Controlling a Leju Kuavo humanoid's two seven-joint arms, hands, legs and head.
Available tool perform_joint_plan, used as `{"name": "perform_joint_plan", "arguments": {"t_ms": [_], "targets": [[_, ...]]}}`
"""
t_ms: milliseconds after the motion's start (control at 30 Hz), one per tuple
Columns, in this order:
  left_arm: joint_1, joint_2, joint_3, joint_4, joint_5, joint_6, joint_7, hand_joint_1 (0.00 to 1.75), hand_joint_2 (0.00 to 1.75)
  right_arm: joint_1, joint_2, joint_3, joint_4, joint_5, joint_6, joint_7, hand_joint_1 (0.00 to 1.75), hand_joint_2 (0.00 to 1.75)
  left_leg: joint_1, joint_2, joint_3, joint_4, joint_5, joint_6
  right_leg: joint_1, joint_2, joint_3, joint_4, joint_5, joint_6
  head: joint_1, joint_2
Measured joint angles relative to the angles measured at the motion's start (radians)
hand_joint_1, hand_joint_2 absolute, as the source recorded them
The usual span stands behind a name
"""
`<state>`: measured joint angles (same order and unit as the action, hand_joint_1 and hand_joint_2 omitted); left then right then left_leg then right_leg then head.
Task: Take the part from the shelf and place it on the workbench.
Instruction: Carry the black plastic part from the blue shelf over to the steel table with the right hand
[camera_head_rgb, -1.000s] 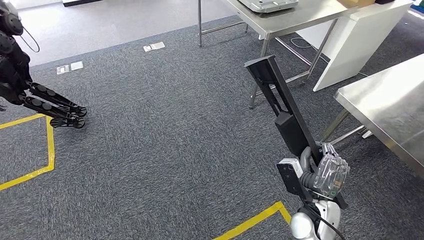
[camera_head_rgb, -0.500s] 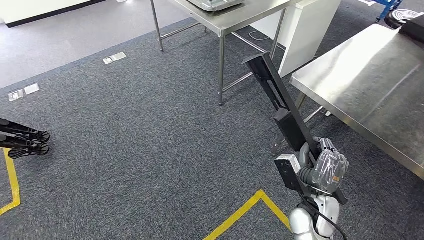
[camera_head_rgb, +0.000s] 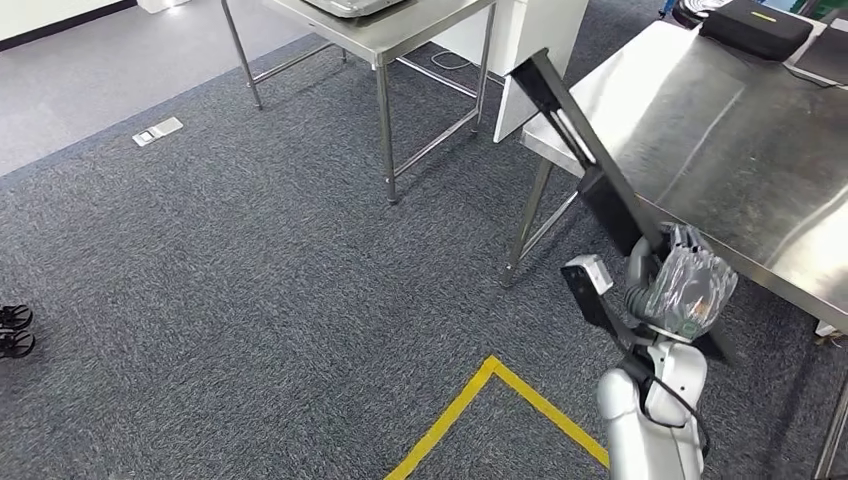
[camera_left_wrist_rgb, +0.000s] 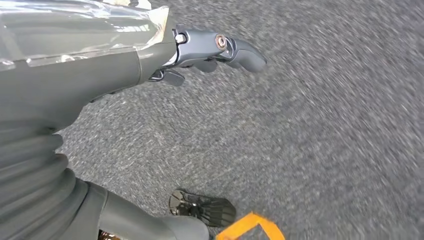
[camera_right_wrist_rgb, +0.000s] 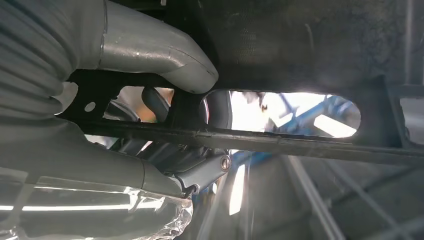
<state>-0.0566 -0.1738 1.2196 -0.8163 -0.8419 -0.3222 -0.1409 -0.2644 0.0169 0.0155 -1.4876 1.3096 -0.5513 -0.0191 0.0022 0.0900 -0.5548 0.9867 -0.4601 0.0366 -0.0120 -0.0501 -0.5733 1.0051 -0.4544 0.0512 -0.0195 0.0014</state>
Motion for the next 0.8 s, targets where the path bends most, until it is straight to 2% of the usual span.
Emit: {"name": "perform_joint_plan", "arguments": {"t_ms": [33, 100, 133, 167, 233, 300, 333, 367, 400, 467, 500, 533, 567, 600, 633, 700, 767, 800], "targets": [[-0.004, 0.006, -0.008, 0.011, 0.004, 0.007, -0.001, 0.0, 1.75, -0.035, -0.01, -0.006, 0.017, 0.024, 0.012, 0.012, 1.75, 1.75, -0.002, 0.009, 0.0, 0.001, 0.0, -0.005, 0.003, -0.004, 0.009, -0.02, 0.005, -0.008, -0.001, 0.0], [-0.015, 0.016, -0.026, 0.035, 0.012, 0.022, -0.003, 0.0, 1.75, -0.096, -0.031, -0.017, 0.058, 0.063, 0.028, 0.032, 1.75, 1.75, -0.002, 0.022, -0.001, 0.001, 0.001, -0.016, 0.004, 0.017, 0.004, -0.021, 0.013, -0.023, -0.003, 0.0], [-0.02, 0.021, -0.034, 0.046, 0.017, 0.029, -0.004, 0.0, 1.75, -0.123, -0.04, -0.022, 0.08, 0.083, 0.035, 0.042, 1.75, 1.75, 0.001, 0.013, -0.003, 0.007, -0.004, -0.022, 0.002, 0.026, 0.002, -0.022, 0.016, -0.029, -0.004, 0.0], [-0.025, 0.026, -0.044, 0.058, 0.023, 0.037, -0.005, 0.0, 1.75, -0.151, -0.047, -0.025, 0.105, 0.107, 0.043, 0.056, 1.75, 1.75, 0.004, -0.007, -0.011, 0.026, -0.019, -0.028, -0.001, 0.035, 0.002, -0.024, 0.02, -0.035, -0.006, 0.0], [-0.03, 0.039, -0.063, 0.086, 0.039, 0.054, -0.007, 0.0, 1.75, -0.212, -0.059, -0.028, 0.167, 0.164, 0.061, 0.089, 1.75, 1.75, 0.008, -0.061, -0.058, 0.128, -0.078, -0.037, -0.005, 0.054, -0.001, -0.026, 0.025, -0.044, -0.013, 0.0], [-0.033, 0.054, -0.083, 0.118, 0.058, 0.073, -0.007, 0.0, 1.75, -0.271, -0.071, -0.03, 0.242, 0.207, 0.076, 0.121, 1.75, 1.75, 0.01, -0.084, -0.124, 0.261, -0.131, -0.041, -0.003, 0.076, -0.004, -0.025, 0.029, -0.048, -0.017, 0.0], [-0.036, 0.06, -0.095, 0.133, 0.067, 0.082, -0.006, 0.0, 1.75, -0.299, -0.078, -0.03, 0.28, 0.217, 0.082, 0.135, 1.75, 1.75, 0.01, -0.087, -0.144, 0.295, -0.133, -0.04, -0.002, 0.087, -0.005, -0.024, 0.029, -0.049, -0.018, 0.0], [-0.041, 0.065, -0.107, 0.148, 0.076, 0.089, -0.006, 0.0, 1.75, -0.326, -0.085, -0.03, 0.317, 0.222, 0.088, 0.149, 1.75, 1.75, 0.01, -0.09, -0.146, 0.288, -0.115, -0.038, -0.001, 0.099, -0.005, -0.023, 0.03, -0.05, -0.019, 0.0], [-0.046, 0.071, -0.119, 0.161, 0.083, 0.095, -0.006, 0.0, 1.75, -0.351, -0.091, -0.03, 0.349, 0.223, 0.092, 0.16, 1.75, 1.75, 0.01, -0.094, -0.129, 0.244, -0.079, -0.035, -0.001, 0.11, -0.004, -0.022, 0.03, -0.049, -0.019, 0.0], [-0.055, 0.08, -0.137, 0.18, 0.094, 0.101, -0.005, 0.0, 1.75, -0.395, -0.099, -0.03, 0.4, 0.224, 0.097, 0.174, 1.75, 1.75, 0.012, -0.133, -0.068, 0.104, -0.005, -0.025, 0.001, 0.13, -0.006, -0.019, 0.03, -0.048, -0.019, 0.0], [-0.058, 0.086, -0.144, 0.187, 0.1, 0.103, -0.005, 0.0, 1.75, -0.415, -0.102, -0.029, 0.421, 0.224, 0.097, 0.18, 1.75, 1.75, 0.013, -0.151, -0.046, 0.052, 0.013, -0.022, 0.002, 0.139, -0.01, -0.018, 0.032, -0.045, -0.018, 0.0], [-0.06, 0.09, -0.152, 0.194, 0.108, 0.106, -0.004, 0.0, 1.75, -0.433, -0.107, -0.027, 0.443, 0.224, 0.099, 0.187, 1.75, 1.75, 0.013, -0.164, -0.034, 0.024, 0.02, -0.019, 0.001, 0.149, -0.015, -0.017, 0.034, -0.041, -0.018, 0.0], [-0.062, 0.094, -0.159, 0.201, 0.117, 0.11, -0.003, 0.0, 1.75, -0.449, -0.112, -0.024, 0.463, 0.224, 0.1, 0.196, 1.75, 1.75, 0.011, -0.163, -0.033, 0.017, 0.016, -0.017, 0.0, 0.159, -0.02, -0.017, 0.037, -0.035, -0.018, 0.0], [-0.064, 0.098, -0.169, 0.207, 0.127, 0.114, -0.003, 0.0, 1.75, -0.462, -0.119, -0.021, 0.481, 0.224, 0.102, 0.205, 1.75, 1.75, 0.01, -0.152, -0.033, 0.013, 0.018, -0.014, -0.002, 0.17, -0.025, -0.019, 0.04, -0.027, -0.018, 0.0], [-0.068, 0.1, -0.181, 0.213, 0.138, 0.118, -0.002, 0.0, 1.75, -0.473, -0.126, -0.017, 0.499, 0.224, 0.103, 0.213, 1.75, 1.75, 0.01, -0.141, -0.032, 0.009, 0.021, -0.009, -0.004, 0.171, -0.031, -0.016, 0.04, -0.021, -0.019, 0.0], [-0.075, 0.105, -0.203, 0.223, 0.163, 0.126, 0.001, 0.0, 1.75, -0.503, -0.141, -0.004, 0.536, 0.225, 0.104, 0.227, 1.75, 1.75, 0.013, -0.118, -0.03, -0.003, 0.029, 0.004, 0.0, 0.134, -0.062, 0.032, 0.016, -0.019, -0.013, 0.0], [-0.077, 0.11, -0.223, 0.234, 0.188, 0.134, 0.004, 0.0, 1.75, -0.533, -0.151, 0.012, 0.572, 0.225, 0.108, 0.236, 1.75, 1.75, 0.012, -0.097, -0.03, -0.007, 0.031, 0.011, 0.001, 0.083, -0.127, 0.161, -0.037, -0.023, -0.004, 0.0], [-0.076, 0.112, -0.232, 0.24, 0.2, 0.136, 0.005, 0.0, 1.75, -0.543, -0.154, 0.02, 0.588, 0.225, 0.112, 0.238, 1.75, 1.75, 0.011, -0.087, -0.03, -0.006, 0.031, 0.012, -0.001, 0.071, -0.16, 0.229, -0.06, -0.022, -0.002, 0.0]]}}
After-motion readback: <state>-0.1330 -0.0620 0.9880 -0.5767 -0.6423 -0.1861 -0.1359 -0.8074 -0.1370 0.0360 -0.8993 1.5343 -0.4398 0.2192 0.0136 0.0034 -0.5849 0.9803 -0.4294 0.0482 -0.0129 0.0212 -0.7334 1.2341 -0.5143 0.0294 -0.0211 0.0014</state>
